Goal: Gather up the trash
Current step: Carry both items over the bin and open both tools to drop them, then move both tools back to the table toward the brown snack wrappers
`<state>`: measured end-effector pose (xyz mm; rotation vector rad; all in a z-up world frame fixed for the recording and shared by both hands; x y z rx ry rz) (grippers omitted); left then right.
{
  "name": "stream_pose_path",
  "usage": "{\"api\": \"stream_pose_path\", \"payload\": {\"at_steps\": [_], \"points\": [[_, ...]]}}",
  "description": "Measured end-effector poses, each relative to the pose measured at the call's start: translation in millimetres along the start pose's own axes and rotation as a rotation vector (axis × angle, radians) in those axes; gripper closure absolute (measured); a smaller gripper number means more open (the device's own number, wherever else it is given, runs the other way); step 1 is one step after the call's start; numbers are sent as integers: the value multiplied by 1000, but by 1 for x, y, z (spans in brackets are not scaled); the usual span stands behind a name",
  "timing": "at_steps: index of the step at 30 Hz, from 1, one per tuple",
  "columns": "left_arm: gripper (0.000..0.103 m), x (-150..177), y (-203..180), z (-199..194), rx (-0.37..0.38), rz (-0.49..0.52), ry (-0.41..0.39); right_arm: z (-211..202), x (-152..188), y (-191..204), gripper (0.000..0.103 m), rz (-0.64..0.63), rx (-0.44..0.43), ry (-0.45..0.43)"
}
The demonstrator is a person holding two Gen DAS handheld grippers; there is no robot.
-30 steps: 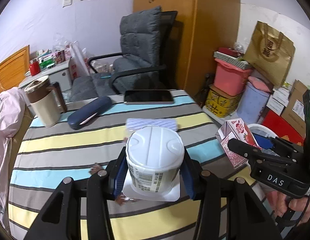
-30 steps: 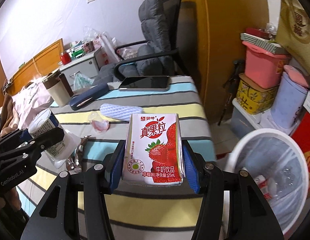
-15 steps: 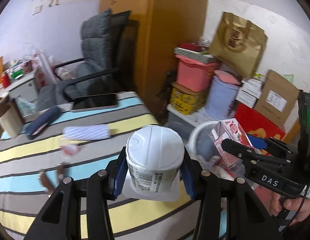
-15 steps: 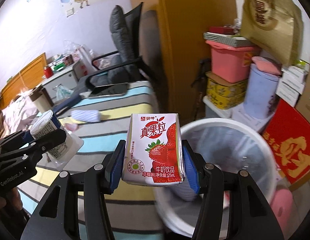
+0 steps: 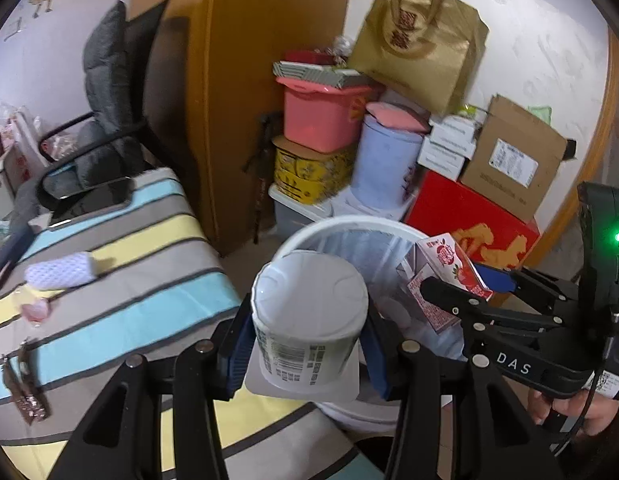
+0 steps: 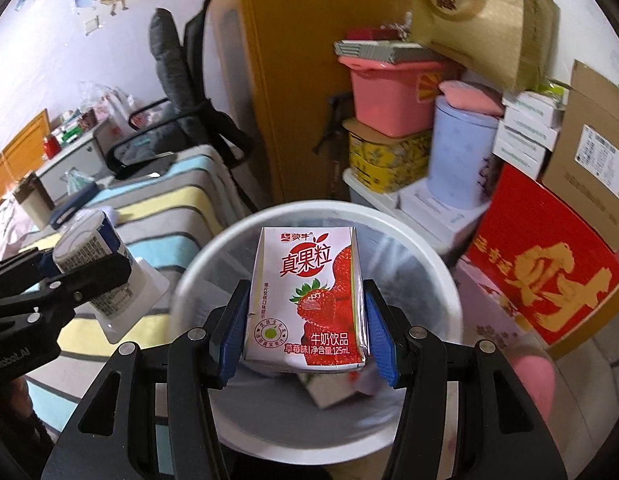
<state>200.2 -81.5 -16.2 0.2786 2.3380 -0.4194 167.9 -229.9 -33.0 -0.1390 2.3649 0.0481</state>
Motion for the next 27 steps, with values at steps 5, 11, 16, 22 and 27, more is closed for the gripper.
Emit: {"api": "stream_pose_path", "payload": {"at_steps": [5, 11, 16, 22, 27], "points": [[52, 5, -9, 16, 7, 5, 34, 9, 10, -16, 47, 13, 15, 46], [52, 7, -12, 28, -1, 4, 63, 19, 14, -21, 47, -4, 43, 88], [39, 8, -12, 32, 2, -4, 69, 18, 15, -27, 47, 0, 38, 81], [37, 5, -7, 27, -15, -15, 48, 16, 14, -28, 39, 5, 55, 64], [37, 5, -2, 15, -17, -24, 26, 14, 14, -25, 38, 12, 52, 60]]}}
Point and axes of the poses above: each gripper's, at about its wrist camera, not at the fingertips, and z roughly the way its jaws point, y to its left, x to its underside, the point moved 3 cm from there along z, roughly the way its jaws point, and after that the axes turned 6 degrees about -z, right-handed, at the moved point
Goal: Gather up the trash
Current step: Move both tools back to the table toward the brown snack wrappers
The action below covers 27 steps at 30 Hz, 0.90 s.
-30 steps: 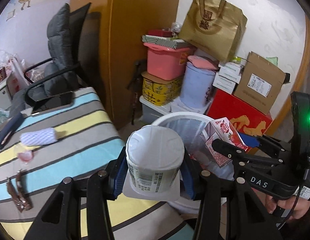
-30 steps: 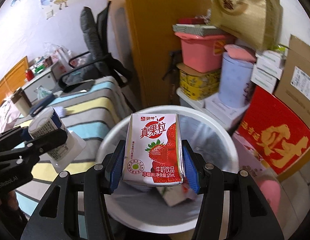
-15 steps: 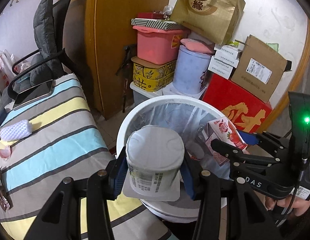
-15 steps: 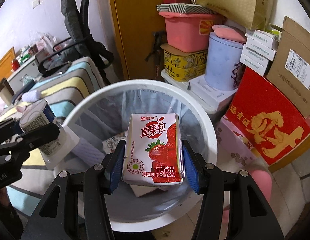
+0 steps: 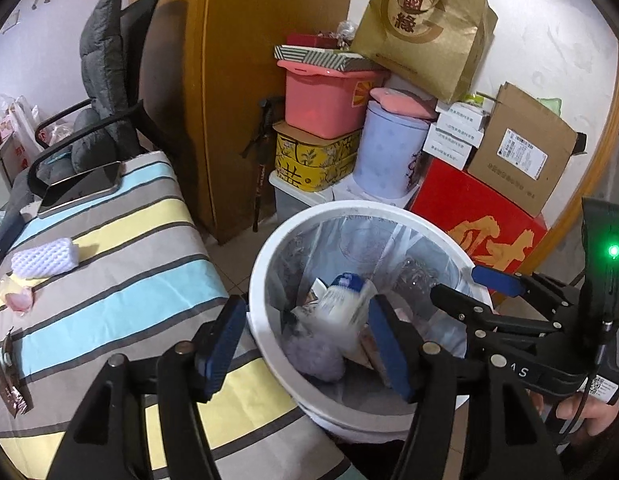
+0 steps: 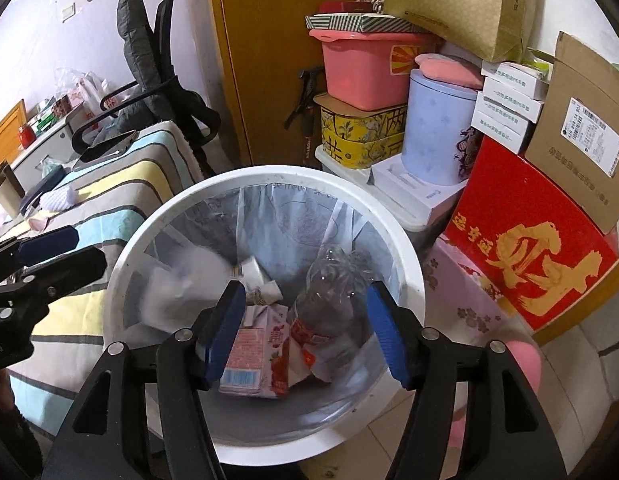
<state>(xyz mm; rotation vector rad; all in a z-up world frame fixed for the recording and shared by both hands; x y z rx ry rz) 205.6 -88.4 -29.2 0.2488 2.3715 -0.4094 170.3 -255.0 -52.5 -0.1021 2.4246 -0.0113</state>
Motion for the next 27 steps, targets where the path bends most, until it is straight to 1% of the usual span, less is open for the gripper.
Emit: {"api": "stream_pose_path", "payload": {"at_steps": [5, 13, 19, 22, 25, 27], "points": [[36, 0, 12, -15, -30, -15, -30, -6, -1, 8, 38, -4, -8, -19], [36, 2, 44, -42, -85, -69, -80, -13, -3, 24, 38, -16, -29, -41], [36, 8, 75, -64, -149, -125, -118, -19, -8, 39, 38, -26, -55, -70], [35, 13, 92, -79, -212, -136, -148, -21, -11, 54, 38, -44, -80, -84], [35, 19, 114, -91, -230, -177, -157, -21, -14, 70, 38, -62, -103, -90], [35, 25, 130, -99, -270, -203, -166, -20, -15, 81, 38, -79, -119, -90]]}}
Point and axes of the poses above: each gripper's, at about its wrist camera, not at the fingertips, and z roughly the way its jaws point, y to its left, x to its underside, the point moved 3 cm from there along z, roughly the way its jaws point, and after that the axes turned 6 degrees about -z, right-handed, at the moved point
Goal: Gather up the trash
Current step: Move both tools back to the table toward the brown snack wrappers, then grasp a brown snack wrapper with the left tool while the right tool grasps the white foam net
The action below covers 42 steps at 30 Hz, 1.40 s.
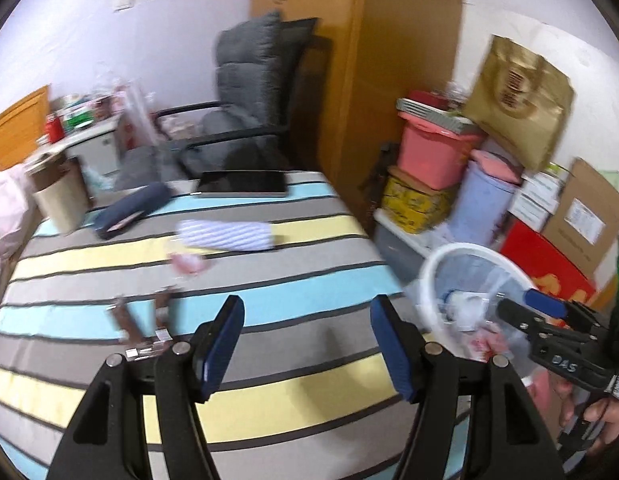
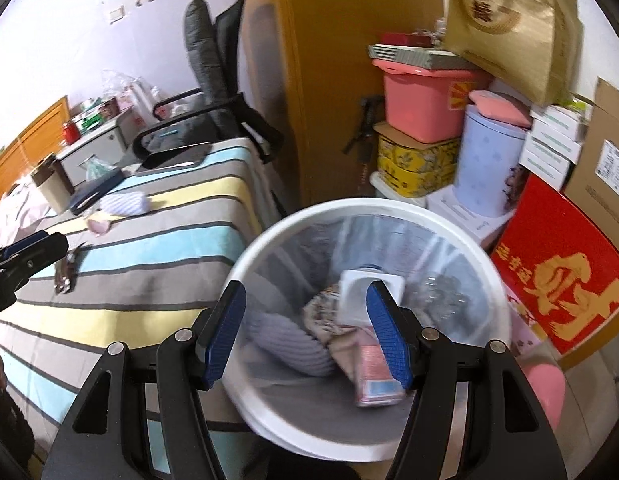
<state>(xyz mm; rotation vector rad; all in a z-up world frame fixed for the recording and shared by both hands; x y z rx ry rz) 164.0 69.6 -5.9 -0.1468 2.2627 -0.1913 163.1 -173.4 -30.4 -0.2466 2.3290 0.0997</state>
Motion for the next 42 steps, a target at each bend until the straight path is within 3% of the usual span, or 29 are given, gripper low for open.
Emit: {"api": "stream_pose_path", "payload": {"at_steps": [9, 17, 28, 42], "points": [[35, 13, 82, -9, -157, -115, -1, 6, -11, 46, 38, -73, -68, -14], [35, 20, 130, -2, -224, -168, 39, 16, -20, 84, 38, -137, -125, -11], [35, 17, 152, 41, -153, -218, 136, 36, -33, 121, 38, -210, -167, 7], [47, 16, 172, 67, -190, -220, 189, 73, -69, 145, 38, -348, -233, -26]]}}
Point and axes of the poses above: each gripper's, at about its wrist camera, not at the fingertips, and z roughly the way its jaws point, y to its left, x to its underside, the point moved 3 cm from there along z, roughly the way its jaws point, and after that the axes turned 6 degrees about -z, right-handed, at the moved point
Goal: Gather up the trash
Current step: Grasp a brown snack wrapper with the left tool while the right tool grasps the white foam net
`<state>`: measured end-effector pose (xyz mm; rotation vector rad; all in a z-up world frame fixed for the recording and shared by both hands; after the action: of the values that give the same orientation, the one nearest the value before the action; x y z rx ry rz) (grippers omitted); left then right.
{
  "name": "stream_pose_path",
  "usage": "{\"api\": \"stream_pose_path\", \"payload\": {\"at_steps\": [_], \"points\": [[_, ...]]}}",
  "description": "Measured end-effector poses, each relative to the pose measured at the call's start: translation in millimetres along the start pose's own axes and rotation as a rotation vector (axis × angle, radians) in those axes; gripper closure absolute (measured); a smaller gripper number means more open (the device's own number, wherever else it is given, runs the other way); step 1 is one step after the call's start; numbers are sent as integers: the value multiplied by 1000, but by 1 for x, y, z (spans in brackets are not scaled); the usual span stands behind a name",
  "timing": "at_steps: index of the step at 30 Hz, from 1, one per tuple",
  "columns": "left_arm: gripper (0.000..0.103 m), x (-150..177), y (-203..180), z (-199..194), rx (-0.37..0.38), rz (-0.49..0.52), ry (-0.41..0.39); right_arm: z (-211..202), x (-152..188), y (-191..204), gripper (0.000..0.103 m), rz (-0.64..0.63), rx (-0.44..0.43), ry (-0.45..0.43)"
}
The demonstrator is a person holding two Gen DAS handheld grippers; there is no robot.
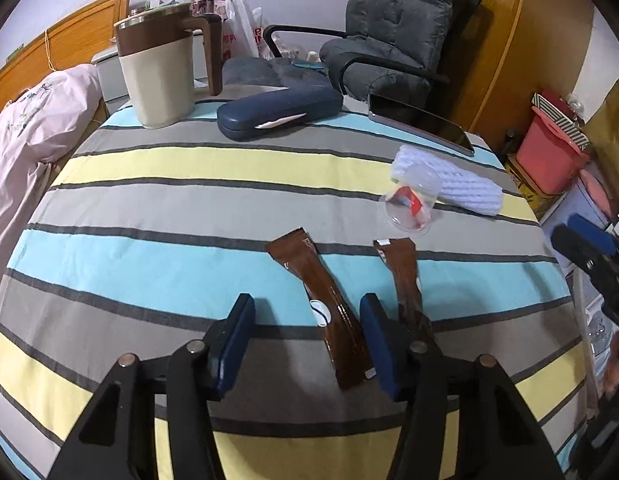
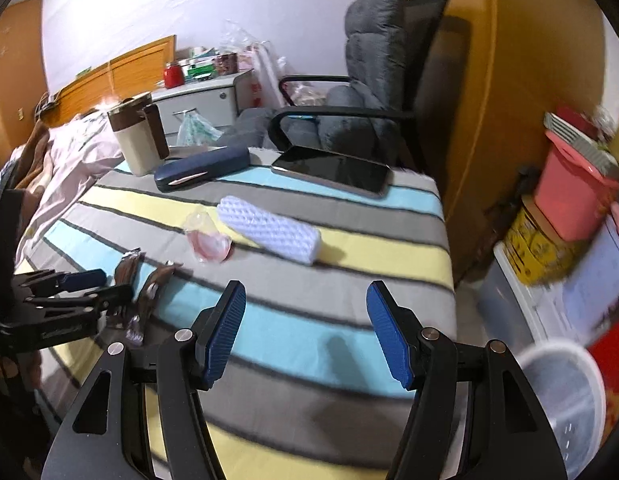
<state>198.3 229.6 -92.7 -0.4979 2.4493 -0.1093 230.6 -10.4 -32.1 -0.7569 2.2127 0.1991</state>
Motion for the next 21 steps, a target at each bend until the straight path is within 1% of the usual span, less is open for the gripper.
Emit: {"api": "stream_pose_path", "payload": {"at_steps": [2, 7, 9, 12, 14, 17, 19, 21], "points": [[47, -2, 2, 1, -10, -1, -2, 7, -6, 0, 38, -19, -33, -7], [47, -9, 5, 5, -4, 4, 0, 27, -20, -1, 38, -66, -85, -14], [47, -11, 6, 6, -5, -1, -1, 35, -25, 0, 38, -80, -121, -21], [47, -11, 6, 7, -6, 0, 4, 48, -30, 0, 38, -96, -134, -11], [47, -11, 5, 7, -11, 6, 3, 57, -32, 3, 38, -115, -161, 8], [47, -11, 4, 8, -9, 8, 1, 68, -33, 10, 38, -161, -156, 33], [46, -12, 5, 9, -8, 3, -5, 72, -33, 10, 38, -169, -151, 42], [45, -12, 6, 9, -7, -8, -7, 74, -32, 11, 38, -161, -169, 61]]}}
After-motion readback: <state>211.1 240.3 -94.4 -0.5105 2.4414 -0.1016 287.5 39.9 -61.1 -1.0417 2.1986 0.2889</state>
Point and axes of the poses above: each gripper's, at about its wrist camera, not at the fingertips, and z roughly the way its jaws point, y to its left, x to its underside, the point moved 3 cm from there along z, roughly the way its jaws point, and after that the axes turned 6 degrees about -z, right-handed, at the moved point
